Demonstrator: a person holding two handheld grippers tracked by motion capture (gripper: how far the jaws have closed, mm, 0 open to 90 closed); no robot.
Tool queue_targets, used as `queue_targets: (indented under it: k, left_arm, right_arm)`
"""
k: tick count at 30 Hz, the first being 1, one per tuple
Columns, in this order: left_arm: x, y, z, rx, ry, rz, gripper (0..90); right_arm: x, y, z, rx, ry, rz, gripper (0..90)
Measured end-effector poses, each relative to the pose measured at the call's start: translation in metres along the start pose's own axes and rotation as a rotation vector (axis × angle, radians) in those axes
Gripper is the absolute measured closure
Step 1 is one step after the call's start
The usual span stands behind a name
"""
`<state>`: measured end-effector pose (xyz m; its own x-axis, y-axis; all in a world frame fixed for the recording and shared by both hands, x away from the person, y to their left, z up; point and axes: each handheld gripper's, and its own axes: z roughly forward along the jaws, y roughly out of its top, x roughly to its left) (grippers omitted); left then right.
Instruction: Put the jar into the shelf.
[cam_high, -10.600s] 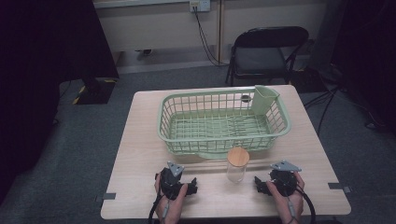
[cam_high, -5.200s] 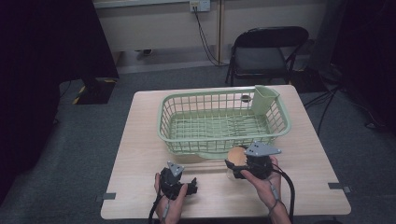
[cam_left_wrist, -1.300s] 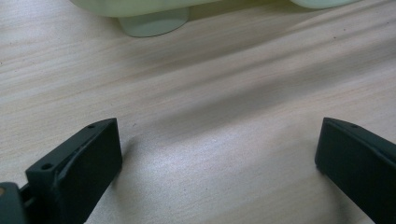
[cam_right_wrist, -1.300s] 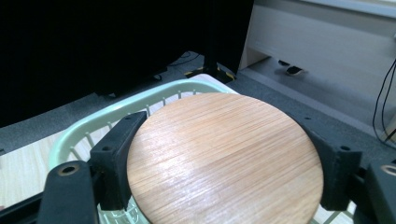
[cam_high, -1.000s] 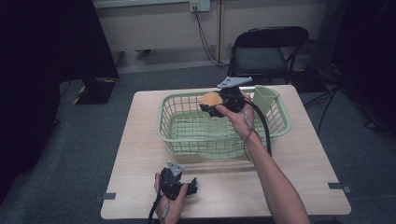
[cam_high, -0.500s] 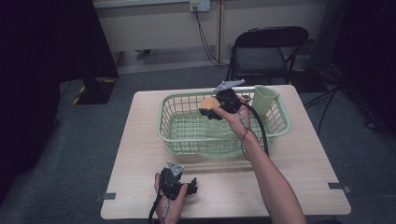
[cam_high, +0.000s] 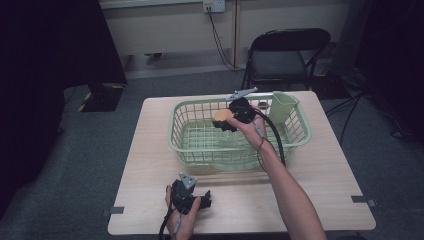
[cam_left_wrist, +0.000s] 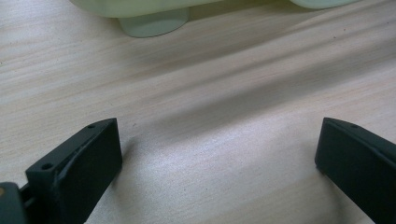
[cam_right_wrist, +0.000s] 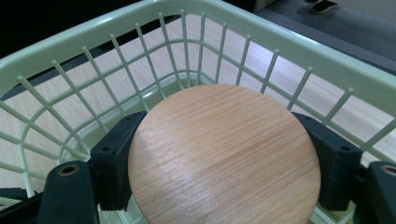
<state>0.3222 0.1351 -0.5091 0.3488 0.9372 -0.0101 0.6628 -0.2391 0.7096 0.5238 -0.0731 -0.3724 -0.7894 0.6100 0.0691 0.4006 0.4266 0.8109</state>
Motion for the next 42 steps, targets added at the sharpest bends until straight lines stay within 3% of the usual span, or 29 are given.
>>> queue_targets:
  k: [21,29,39,42]
  left_arm:
    - [0.0000,0.0000,0.0000,0.000,0.000,0.000,0.4]
    - [0.0000,0.0000,0.0000,0.000,0.000,0.000,0.4]
    - [0.0000,0.0000,0.0000,0.000,0.000,0.000,0.4]
    - [0.0000,0.0000,0.0000,0.000,0.000,0.000,0.4]
  right_arm:
    - [0.0009,-0.0034,0.0047,0.099,0.020,-0.019,23.5]
    - [0.0040,-0.0040,0.0045,0.110,0.017,-0.041,23.4]
    - [0.0049,-0.0043,0.0044,0.113,0.017,-0.036,23.0]
    - [0.0053,-0.0046,0.0057,0.118,0.017,-0.032,18.0]
